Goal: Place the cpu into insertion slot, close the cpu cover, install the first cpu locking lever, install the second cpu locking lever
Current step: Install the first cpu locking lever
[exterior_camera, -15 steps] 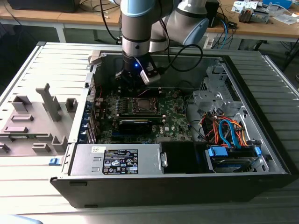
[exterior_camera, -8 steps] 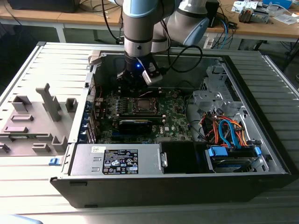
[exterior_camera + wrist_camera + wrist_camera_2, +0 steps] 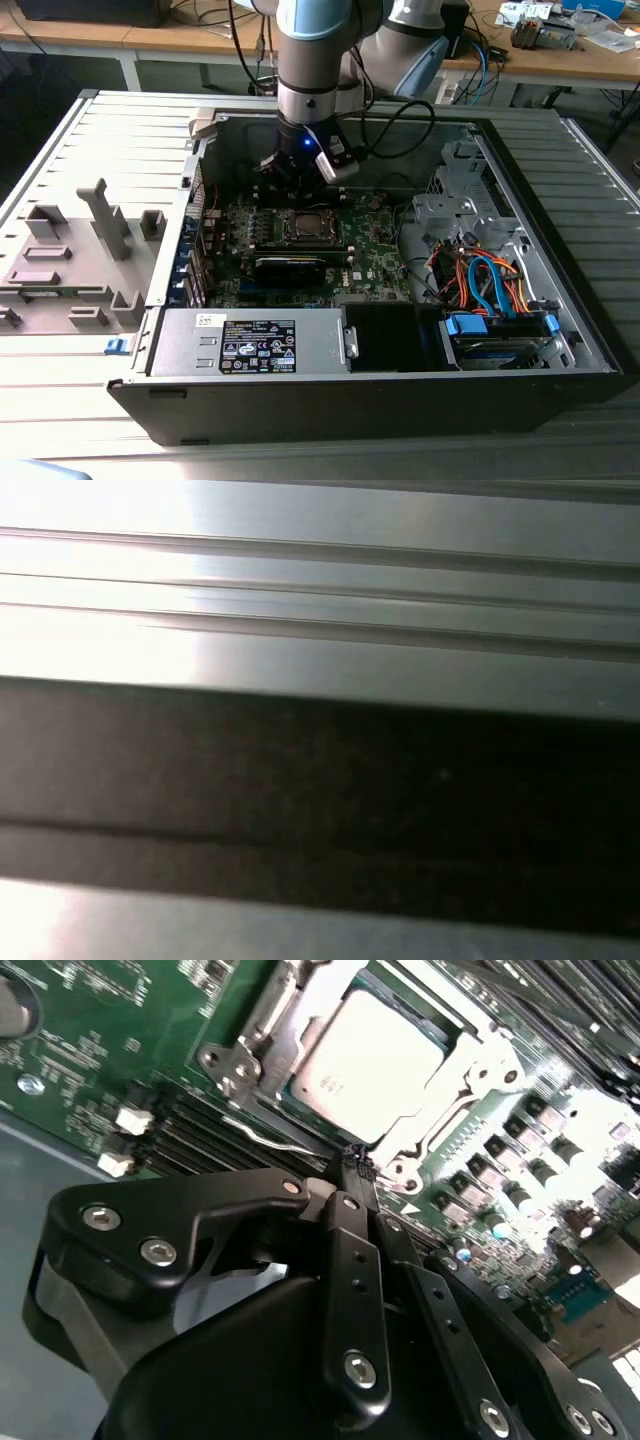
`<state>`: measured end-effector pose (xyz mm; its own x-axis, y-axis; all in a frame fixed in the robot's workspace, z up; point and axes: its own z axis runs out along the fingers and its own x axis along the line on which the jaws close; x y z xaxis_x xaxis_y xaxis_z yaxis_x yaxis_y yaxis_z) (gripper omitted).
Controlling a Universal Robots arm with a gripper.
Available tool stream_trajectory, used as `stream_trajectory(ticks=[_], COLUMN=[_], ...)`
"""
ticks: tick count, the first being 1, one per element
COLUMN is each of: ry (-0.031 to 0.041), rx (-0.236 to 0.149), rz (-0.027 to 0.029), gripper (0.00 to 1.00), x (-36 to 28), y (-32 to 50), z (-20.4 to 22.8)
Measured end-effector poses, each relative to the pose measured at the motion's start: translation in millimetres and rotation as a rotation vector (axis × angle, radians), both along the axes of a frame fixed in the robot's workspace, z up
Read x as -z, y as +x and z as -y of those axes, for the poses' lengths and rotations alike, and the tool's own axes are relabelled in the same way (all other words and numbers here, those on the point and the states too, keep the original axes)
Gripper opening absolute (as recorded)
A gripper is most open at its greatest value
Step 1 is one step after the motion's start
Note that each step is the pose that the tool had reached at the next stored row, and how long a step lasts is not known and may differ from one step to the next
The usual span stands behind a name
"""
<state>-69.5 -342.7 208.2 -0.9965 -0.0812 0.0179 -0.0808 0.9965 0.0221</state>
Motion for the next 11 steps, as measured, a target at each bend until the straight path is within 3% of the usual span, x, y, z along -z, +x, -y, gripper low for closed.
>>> stream_trajectory(ticks=[3, 11], ry=[-0.0001, -0.0001], rx=[-0.004, -0.008], rz=[-0.0007, -0.0015], gripper=[0.11, 0.11], x=[1.0, 2.7], y=[11.0, 22.5], z=[0.0, 0.0])
